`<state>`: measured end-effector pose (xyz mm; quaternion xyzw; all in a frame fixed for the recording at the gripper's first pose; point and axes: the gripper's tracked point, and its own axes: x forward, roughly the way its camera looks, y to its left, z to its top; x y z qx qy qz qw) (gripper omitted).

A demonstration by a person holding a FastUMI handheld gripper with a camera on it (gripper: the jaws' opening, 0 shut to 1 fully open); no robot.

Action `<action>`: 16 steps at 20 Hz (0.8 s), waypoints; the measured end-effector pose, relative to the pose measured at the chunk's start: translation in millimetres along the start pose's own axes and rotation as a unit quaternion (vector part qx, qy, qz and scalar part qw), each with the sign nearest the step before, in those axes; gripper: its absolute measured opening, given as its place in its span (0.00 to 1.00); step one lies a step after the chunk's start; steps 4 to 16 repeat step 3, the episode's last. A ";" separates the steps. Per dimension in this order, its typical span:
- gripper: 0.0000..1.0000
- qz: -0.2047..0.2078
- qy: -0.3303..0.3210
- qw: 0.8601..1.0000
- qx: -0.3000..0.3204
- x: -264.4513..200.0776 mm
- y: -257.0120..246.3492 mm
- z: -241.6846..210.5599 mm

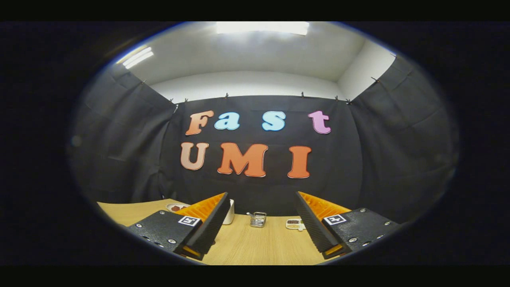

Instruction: Take the bottle from table, then pour the juice into the cup, finally place the bottle on the coaster

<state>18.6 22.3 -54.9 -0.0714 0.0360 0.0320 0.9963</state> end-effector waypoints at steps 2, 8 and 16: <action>0.97 0.003 0.003 1.000 0.000 1.1 3.1 -1.3; 0.97 0.005 0.005 1.000 0.001 1.4 5.0 -2.1; 0.97 0.005 0.005 1.000 0.001 1.4 5.0 -2.1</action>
